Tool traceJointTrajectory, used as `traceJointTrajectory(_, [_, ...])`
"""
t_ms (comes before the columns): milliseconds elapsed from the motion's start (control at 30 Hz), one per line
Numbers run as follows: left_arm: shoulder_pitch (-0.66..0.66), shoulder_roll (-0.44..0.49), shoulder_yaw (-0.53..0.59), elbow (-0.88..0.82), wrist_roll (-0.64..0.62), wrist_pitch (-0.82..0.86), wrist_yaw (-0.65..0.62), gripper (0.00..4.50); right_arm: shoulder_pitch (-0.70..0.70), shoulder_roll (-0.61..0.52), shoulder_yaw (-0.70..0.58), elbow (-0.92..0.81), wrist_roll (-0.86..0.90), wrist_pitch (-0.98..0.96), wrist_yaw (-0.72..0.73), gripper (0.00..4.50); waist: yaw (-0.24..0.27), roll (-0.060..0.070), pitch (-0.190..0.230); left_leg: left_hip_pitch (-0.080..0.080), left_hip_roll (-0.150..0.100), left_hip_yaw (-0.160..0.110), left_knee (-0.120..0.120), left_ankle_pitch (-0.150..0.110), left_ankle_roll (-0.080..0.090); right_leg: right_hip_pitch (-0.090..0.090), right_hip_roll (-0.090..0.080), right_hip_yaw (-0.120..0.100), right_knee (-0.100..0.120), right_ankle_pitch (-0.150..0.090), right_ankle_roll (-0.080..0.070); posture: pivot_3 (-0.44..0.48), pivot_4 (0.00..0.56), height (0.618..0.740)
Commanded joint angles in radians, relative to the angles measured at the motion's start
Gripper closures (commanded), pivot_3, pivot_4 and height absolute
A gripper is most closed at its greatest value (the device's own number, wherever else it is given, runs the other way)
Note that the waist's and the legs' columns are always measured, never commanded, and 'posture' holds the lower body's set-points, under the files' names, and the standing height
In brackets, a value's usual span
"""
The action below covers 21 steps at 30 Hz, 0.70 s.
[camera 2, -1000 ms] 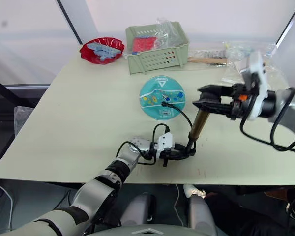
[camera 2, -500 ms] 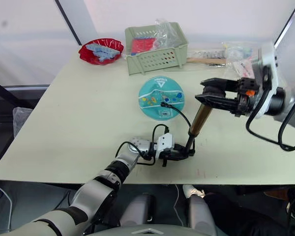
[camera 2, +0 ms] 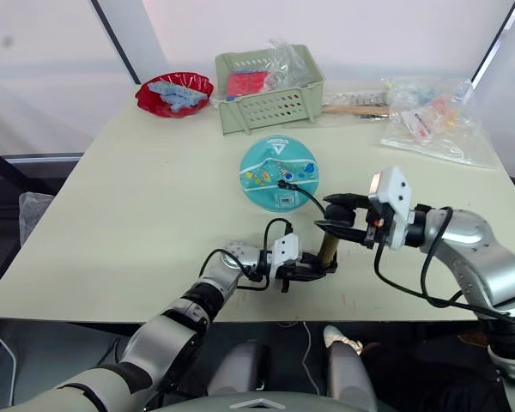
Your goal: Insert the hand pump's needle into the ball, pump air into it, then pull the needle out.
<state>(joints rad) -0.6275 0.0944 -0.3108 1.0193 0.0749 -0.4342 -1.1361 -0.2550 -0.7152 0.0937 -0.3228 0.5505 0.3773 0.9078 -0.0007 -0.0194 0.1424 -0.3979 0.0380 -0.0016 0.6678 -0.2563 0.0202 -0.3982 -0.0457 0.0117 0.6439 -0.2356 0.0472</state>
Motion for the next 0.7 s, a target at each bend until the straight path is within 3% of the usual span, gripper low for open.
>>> traceJointTrajectory(33, [0.034,0.007,-0.027,0.045,0.033,0.025,-0.025,3.47,0.023,0.013,0.010,0.049,-0.068,-0.012,-0.013,2.56,-0.002,0.000,0.000,0.000,0.000,0.001,0.000,0.000,0.000,0.000,0.000,0.001,0.000,0.000,0.000,0.000,0.150,0.736])
traceJointTrajectory(333, [0.030,0.007,-0.026,0.050,0.035,0.026,-0.029,3.47,-0.072,-0.042,-0.136,-0.039,0.094,0.112,0.010,2.56,0.000,0.000,0.000,-0.001,-0.001,0.001,0.000,0.000,0.000,0.000,-0.001,0.001,-0.002,0.000,0.000,0.000,0.150,0.736])
traceJointTrajectory(700, [0.040,0.004,-0.027,0.046,0.038,0.026,-0.035,3.47,-0.303,-0.208,-0.367,-0.085,0.420,0.391,-0.005,2.56,0.014,0.003,0.005,-0.004,-0.001,0.003,0.000,-0.003,0.004,-0.006,-0.003,0.008,-0.002,0.001,0.005,0.000,0.150,0.736])
